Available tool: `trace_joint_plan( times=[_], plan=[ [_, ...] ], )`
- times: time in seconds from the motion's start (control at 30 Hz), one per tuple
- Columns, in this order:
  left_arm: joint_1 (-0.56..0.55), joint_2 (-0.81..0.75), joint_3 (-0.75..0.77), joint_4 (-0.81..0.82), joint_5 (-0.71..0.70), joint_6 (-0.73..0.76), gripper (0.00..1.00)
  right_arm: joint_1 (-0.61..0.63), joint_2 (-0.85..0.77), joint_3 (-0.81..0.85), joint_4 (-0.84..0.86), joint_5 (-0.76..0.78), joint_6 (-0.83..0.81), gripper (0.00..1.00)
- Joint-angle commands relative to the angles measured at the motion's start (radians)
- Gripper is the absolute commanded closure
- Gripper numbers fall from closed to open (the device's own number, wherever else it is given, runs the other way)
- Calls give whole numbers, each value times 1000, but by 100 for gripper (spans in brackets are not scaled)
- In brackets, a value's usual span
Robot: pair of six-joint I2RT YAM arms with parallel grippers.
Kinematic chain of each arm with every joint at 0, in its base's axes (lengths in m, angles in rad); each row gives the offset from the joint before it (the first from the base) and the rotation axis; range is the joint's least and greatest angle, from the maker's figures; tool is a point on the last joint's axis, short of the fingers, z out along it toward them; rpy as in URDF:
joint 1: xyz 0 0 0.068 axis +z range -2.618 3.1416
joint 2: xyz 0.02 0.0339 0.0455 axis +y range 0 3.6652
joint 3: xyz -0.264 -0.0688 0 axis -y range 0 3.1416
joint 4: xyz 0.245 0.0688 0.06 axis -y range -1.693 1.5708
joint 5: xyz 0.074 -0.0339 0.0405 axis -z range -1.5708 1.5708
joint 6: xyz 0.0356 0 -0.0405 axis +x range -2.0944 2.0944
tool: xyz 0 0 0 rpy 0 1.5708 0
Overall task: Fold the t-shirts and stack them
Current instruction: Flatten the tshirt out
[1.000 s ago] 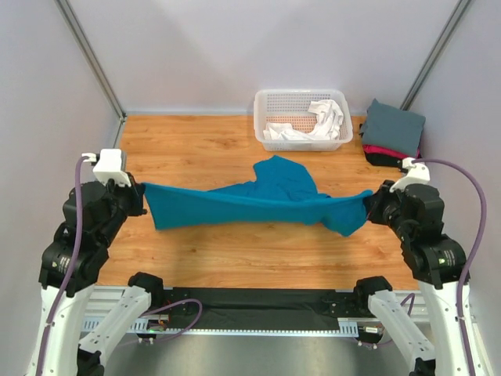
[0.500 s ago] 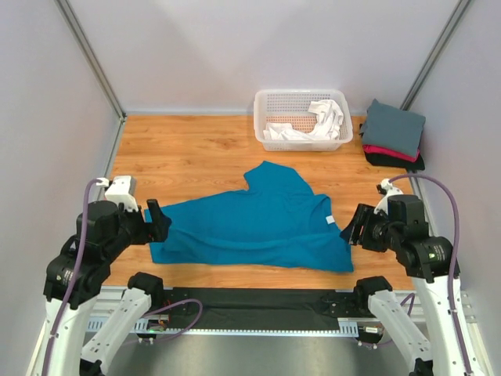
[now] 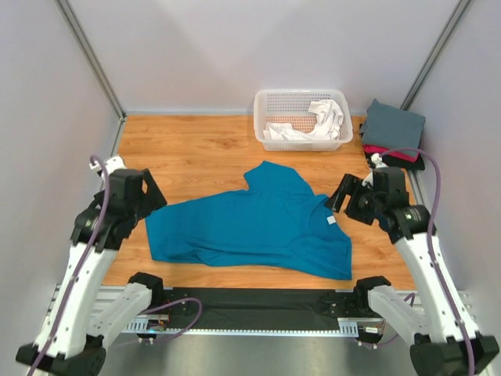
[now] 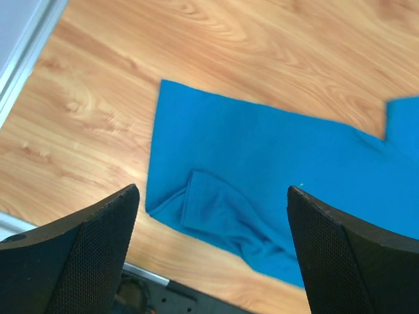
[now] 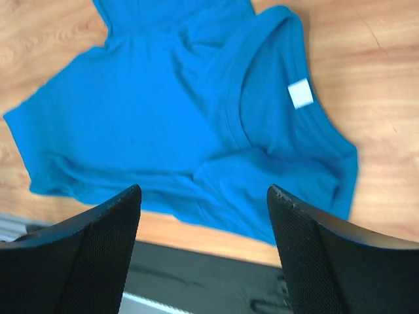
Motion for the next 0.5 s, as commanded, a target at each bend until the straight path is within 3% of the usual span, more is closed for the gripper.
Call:
trace_joint_plan(
  times=[0.0, 0.07, 0.23, 0.3, 0.47],
  plan=[
    [32, 130, -7, 95, -171, -139, 1, 1, 91, -36, 348, 17, 113, 21],
    [99, 164, -7, 126, -179, -154, 3, 5, 158, -27, 414, 57, 112, 21],
    [398, 229, -140, 350, 107, -134, 5, 12, 296, -25, 512, 64, 115, 21],
    [454, 281, -171, 413, 213, -134, 5, 14, 333, -28, 558, 64, 132, 21],
    [515, 408, -236, 477, 267, -159, 7, 26, 445, -14, 647, 73, 146, 21]
  ],
)
